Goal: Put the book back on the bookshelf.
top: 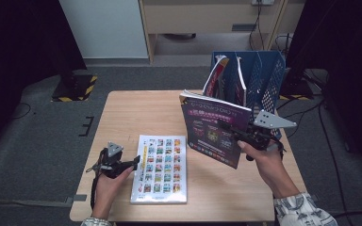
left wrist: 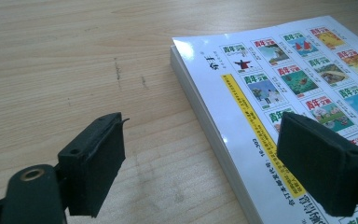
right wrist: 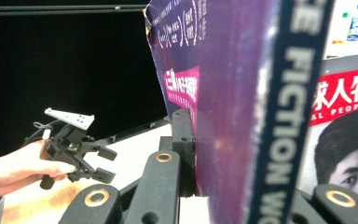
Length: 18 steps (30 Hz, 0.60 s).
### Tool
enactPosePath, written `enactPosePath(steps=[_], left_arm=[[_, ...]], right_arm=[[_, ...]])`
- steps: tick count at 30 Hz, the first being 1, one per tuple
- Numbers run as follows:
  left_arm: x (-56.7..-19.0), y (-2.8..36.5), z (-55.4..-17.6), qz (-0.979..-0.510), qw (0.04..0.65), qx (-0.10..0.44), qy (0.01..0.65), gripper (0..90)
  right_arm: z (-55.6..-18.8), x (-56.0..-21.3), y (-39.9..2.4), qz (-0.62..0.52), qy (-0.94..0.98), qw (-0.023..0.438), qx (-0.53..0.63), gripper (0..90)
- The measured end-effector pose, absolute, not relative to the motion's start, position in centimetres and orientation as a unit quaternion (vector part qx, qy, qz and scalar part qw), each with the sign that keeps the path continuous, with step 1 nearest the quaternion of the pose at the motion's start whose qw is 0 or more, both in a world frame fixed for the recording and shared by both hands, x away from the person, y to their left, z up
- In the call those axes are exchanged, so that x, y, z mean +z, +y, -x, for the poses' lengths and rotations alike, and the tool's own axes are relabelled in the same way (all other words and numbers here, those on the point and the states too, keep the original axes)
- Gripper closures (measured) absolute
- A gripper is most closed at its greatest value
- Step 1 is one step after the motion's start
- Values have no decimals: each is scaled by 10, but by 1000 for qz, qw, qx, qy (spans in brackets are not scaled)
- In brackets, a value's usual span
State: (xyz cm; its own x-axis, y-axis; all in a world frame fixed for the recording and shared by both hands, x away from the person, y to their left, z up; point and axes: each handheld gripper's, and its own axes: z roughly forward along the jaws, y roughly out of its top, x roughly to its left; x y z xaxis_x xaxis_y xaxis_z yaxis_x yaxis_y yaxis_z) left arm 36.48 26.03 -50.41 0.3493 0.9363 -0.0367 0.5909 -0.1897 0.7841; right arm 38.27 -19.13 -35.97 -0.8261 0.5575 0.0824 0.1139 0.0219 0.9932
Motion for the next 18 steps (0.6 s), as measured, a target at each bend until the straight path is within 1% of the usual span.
enactPosePath(steps=[18], left_arm=[[-504,260,-365,-735,367,235,520,150]], right_arm=[[-380,-351,-211,-255,684,186,658,842]])
